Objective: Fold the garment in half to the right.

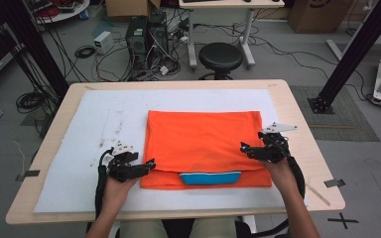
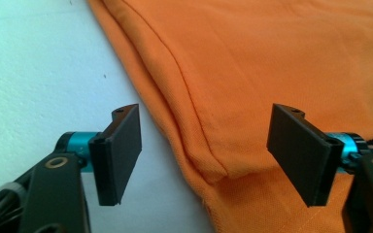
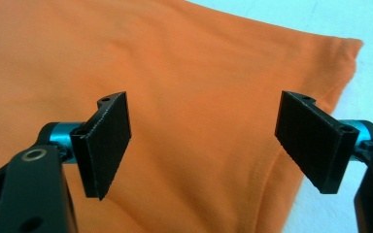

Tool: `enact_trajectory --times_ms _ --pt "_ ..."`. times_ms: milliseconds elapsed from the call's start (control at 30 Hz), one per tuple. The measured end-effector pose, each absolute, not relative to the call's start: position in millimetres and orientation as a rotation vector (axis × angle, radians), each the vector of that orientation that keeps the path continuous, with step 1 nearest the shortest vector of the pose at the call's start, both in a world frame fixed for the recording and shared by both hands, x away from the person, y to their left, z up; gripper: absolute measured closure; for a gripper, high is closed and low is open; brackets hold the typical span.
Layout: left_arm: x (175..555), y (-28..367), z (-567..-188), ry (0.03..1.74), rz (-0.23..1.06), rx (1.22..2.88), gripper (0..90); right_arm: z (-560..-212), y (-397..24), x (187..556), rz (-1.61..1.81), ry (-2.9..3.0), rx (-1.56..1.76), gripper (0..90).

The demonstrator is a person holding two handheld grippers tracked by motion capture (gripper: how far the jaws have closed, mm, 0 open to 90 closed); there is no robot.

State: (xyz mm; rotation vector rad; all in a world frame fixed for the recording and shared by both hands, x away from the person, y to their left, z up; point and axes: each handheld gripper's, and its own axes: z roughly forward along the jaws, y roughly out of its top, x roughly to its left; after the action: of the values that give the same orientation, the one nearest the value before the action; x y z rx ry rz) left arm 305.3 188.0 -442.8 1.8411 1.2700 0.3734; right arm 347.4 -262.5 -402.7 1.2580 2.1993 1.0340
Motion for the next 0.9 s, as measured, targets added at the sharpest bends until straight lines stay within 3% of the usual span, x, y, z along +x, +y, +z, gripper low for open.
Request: enact_trajectory --times_ms 333,900 --pt "304.9 187.1 -447.0 1.302 0.379 1.861 39.0 -400.3 -245.4 354.9 1.022 2.250 1.240 21.0" --pt "304.6 180.6 -451.4 1.291 0.389 1.903 65.6 -391.8 -207.6 386.3 1.044 2.373 1.169 21.0"
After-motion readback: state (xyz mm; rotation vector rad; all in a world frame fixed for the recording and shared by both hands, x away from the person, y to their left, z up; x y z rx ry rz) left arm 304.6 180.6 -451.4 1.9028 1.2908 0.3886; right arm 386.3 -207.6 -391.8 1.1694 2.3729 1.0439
